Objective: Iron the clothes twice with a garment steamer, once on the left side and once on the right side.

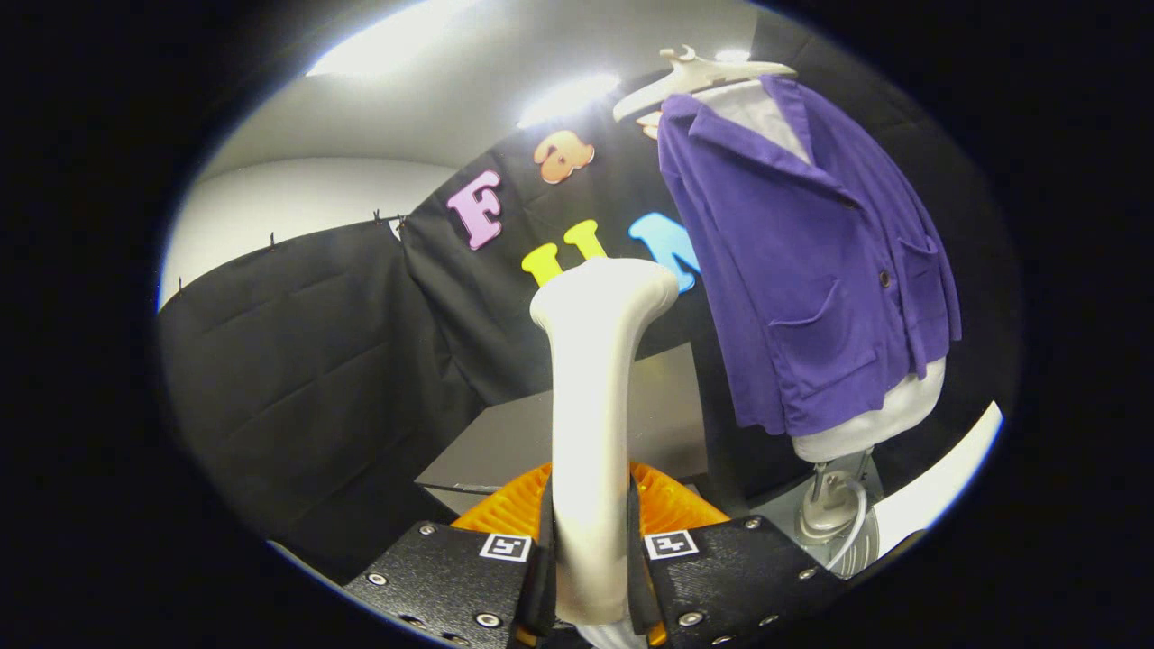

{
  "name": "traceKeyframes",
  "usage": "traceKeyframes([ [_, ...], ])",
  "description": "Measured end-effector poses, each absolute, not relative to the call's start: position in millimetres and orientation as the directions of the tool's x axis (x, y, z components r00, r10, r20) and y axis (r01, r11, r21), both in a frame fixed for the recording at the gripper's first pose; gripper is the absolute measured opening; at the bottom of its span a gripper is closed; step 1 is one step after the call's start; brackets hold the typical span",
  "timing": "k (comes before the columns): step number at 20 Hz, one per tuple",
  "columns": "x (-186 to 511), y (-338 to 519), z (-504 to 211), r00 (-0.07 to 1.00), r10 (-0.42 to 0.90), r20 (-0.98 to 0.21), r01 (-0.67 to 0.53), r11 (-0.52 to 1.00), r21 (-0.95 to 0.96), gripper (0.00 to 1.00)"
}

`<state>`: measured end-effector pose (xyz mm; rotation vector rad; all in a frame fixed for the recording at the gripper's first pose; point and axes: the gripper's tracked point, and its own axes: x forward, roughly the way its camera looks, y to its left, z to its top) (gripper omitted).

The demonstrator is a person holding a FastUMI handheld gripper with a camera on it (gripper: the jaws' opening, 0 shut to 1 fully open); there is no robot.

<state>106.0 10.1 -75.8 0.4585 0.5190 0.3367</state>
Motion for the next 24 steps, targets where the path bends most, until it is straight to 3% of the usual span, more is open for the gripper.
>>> traceKeyframes([
  [10,80.8,-48.8,11.6,0.963,0.21,-0.166,-0.15,0.937,0.314,0.31],
  [19,194.3,-87.6,62.3,0.988,0.141,-0.06,-0.122,0.962,0.244,0.31],
  [24,273.0,-119.2,50.9,0.994,0.074,-0.084,-0.05,0.965,0.257,0.31],
])
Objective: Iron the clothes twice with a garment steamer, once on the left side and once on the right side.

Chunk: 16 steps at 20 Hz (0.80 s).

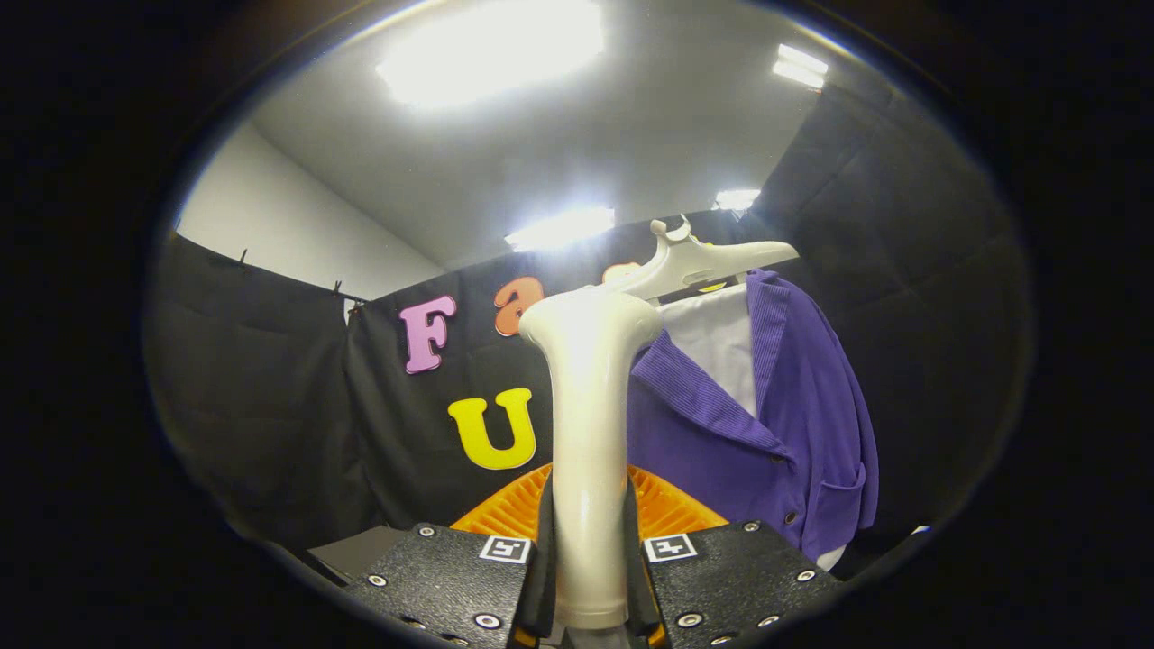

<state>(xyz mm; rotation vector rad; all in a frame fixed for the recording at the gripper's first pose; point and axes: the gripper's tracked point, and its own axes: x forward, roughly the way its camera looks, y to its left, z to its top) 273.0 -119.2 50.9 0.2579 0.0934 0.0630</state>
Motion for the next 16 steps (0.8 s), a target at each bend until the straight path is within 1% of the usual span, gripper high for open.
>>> traceKeyframes([
  [4,317.5,-133.1,26.6,0.989,0.049,-0.137,-0.01,0.963,0.271,0.31],
  [7,329.9,-139.5,1.6,0.982,0.028,-0.185,0.023,0.963,0.268,0.31],
  [11,317.7,-141.6,-38.8,0.97,0.022,-0.243,0.045,0.962,0.269,0.31],
  [16,290.2,-151.1,-101.3,0.938,0.007,-0.347,0.1,0.952,0.289,0.31],
])
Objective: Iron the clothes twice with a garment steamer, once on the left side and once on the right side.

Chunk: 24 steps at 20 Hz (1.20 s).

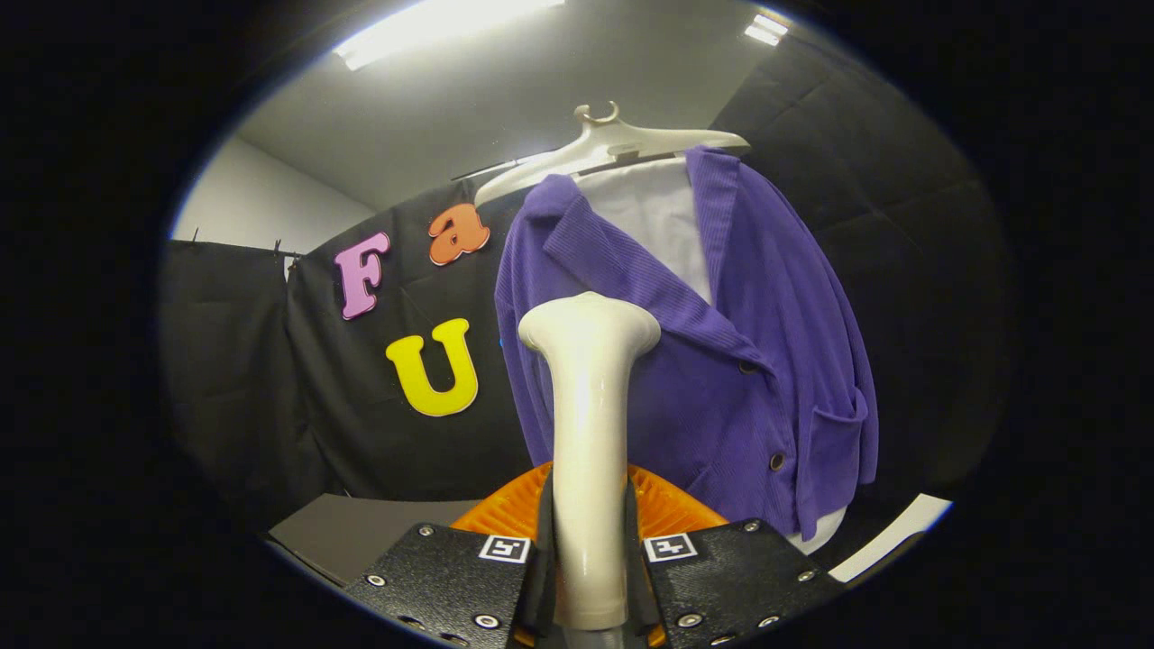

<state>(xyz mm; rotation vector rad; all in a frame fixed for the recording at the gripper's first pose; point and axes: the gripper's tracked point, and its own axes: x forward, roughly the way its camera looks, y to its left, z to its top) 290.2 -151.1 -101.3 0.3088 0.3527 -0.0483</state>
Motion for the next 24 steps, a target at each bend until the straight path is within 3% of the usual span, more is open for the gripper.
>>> traceKeyframes([
  [21,147.2,-162.5,-334.0,0.704,-0.086,-0.705,0.374,0.888,0.266,0.32],
  [24,126.3,-161.8,-339.8,0.69,-0.075,-0.72,0.382,0.883,0.274,0.32],
])
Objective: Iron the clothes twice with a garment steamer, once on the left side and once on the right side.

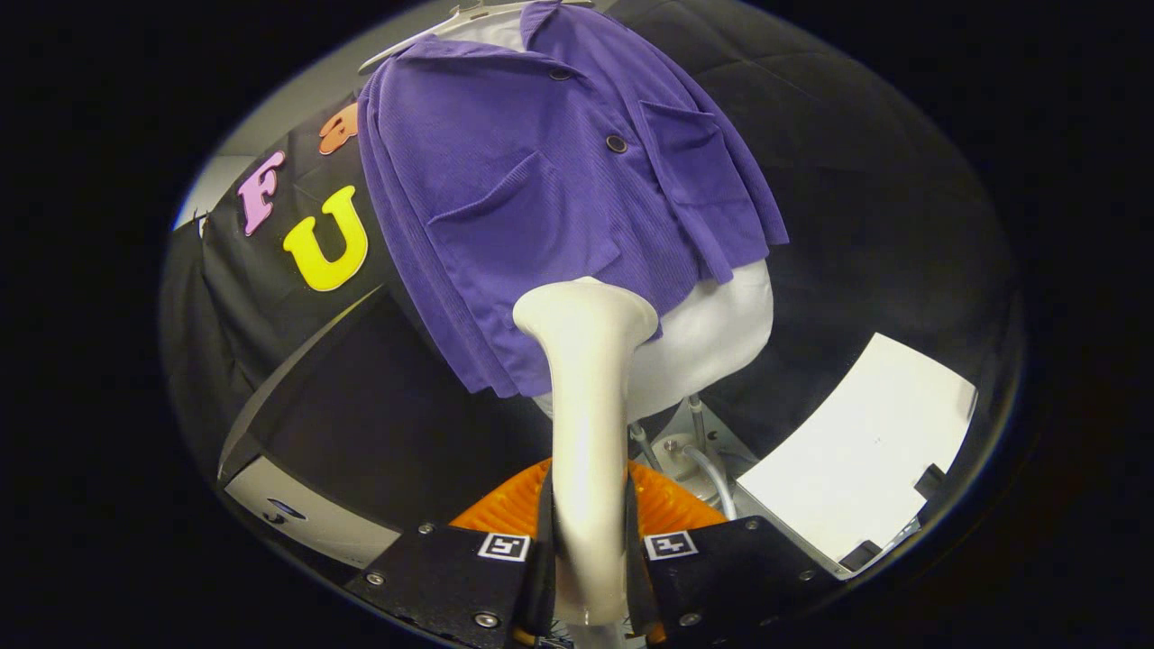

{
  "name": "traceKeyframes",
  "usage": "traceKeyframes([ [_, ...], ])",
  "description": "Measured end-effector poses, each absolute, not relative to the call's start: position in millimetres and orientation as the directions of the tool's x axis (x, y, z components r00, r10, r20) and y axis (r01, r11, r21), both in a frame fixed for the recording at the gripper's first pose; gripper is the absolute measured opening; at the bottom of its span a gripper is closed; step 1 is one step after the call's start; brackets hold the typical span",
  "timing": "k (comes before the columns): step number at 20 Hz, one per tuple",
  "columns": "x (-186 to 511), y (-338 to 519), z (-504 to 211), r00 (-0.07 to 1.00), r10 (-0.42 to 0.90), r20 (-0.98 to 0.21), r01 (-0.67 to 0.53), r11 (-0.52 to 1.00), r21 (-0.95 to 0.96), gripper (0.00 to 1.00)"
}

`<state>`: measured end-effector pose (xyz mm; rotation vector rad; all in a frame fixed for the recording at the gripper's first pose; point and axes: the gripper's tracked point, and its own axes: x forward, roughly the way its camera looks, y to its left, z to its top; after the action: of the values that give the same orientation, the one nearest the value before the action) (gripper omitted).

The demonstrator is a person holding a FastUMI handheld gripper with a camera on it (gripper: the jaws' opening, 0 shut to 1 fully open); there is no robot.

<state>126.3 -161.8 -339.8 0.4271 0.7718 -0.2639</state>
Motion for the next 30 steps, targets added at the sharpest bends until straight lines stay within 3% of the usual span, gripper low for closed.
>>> traceKeyframes([
  [7,112.4,-160.6,-249.7,0.802,-0.069,-0.593,0.324,0.884,0.336,0.31],
  [19,130.8,-164.7,-8.8,0.98,-0.081,-0.179,0.136,0.939,0.317,0.31],
  [30,222.1,-230.3,57.1,0.986,-0.162,-0.043,0.168,0.939,0.302,0.31],
])
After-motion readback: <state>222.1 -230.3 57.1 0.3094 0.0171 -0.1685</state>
